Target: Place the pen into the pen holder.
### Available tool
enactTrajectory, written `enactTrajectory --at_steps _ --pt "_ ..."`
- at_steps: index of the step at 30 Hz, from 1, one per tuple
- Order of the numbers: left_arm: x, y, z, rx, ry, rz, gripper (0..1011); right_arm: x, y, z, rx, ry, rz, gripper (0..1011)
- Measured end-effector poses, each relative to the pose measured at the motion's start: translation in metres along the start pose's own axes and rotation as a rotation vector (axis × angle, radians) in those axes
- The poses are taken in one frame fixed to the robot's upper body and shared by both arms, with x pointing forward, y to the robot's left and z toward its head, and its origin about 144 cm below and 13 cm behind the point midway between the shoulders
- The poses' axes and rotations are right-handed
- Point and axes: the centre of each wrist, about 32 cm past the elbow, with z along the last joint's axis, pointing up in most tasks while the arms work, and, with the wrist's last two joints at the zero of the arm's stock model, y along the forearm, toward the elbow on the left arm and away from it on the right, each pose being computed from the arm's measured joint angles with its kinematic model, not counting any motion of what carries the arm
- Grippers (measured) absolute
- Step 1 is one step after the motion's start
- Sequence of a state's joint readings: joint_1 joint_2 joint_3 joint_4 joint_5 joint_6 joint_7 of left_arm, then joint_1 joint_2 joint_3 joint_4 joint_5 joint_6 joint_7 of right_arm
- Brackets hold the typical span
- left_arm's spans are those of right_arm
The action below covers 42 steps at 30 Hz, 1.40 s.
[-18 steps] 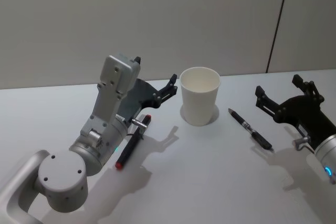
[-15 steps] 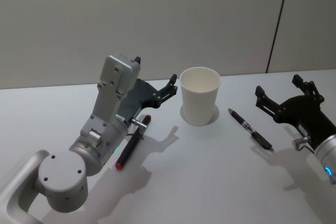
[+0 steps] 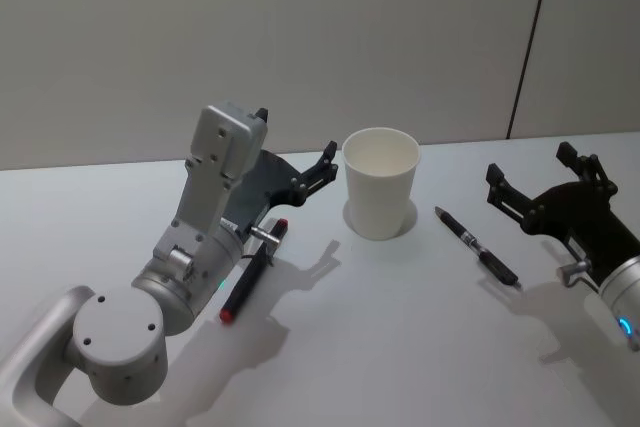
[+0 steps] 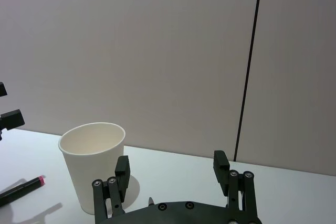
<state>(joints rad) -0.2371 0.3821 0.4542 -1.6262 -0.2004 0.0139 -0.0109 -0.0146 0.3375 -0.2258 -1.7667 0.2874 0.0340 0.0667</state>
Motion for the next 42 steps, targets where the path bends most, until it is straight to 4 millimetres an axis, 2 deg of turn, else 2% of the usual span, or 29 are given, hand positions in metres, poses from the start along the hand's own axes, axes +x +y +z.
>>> enactTrajectory --at_steps 20,28,42 --pt "0.000 0.000 0.000 0.000 0.000 0.000 1001 0.000 0.000 0.000 0.001 0.000 0.000 1001" --pt "0.000 0.000 0.000 0.000 0.000 0.000 1001 0.009 0.002 0.002 0.001 -0.011 0.013 1001" --pt "0.000 0.000 0.000 0.000 0.000 0.000 1001 0.022 -0.015 0.010 -0.035 -0.008 0.009 1001"
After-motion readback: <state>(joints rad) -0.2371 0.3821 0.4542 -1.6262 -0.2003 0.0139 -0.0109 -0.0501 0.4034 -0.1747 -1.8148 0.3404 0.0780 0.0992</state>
